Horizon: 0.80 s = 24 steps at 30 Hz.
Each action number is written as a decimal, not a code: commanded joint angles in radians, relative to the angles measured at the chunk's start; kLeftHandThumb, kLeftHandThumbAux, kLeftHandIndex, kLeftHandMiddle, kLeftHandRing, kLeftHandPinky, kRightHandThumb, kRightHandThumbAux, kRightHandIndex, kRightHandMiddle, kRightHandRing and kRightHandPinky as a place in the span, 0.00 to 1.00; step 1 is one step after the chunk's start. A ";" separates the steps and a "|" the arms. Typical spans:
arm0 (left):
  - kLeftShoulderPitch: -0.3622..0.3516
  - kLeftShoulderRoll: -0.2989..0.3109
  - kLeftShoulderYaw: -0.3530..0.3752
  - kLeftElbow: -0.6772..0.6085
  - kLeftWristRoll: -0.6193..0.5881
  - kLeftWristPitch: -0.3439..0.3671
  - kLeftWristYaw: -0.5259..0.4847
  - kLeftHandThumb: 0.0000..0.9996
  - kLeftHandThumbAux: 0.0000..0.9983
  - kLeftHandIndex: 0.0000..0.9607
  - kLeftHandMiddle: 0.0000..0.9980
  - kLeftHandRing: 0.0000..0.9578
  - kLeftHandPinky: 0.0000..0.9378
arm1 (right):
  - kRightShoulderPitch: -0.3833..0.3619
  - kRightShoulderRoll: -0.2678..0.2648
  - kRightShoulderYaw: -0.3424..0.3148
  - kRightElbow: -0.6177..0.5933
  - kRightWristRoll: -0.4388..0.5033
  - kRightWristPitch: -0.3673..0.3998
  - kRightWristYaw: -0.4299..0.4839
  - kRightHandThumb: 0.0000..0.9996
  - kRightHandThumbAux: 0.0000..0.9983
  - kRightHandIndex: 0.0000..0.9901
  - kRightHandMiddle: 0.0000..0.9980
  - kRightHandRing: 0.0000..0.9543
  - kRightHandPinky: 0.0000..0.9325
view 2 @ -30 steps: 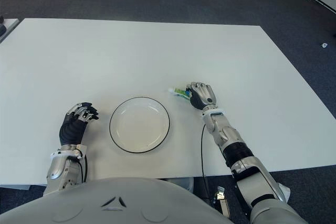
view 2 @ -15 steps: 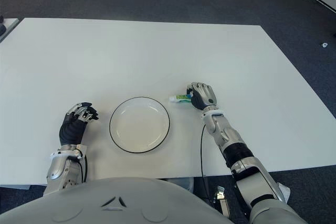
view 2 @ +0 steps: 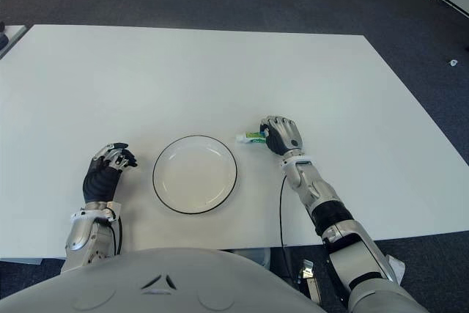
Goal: Put the toothpaste on the table into the plate.
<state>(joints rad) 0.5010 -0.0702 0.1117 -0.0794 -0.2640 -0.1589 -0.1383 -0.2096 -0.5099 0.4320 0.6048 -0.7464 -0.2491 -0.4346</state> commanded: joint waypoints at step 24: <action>0.017 0.003 0.000 0.011 0.002 0.026 0.010 0.71 0.72 0.45 0.56 0.58 0.57 | 0.063 -0.044 -0.024 -0.169 0.044 -0.026 0.134 0.82 0.68 0.45 0.38 0.42 0.46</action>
<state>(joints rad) 0.5031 -0.0680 0.1110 -0.0815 -0.2644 -0.1663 -0.1359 -0.1795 -0.5291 0.4113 0.5209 -0.7223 -0.2703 -0.3945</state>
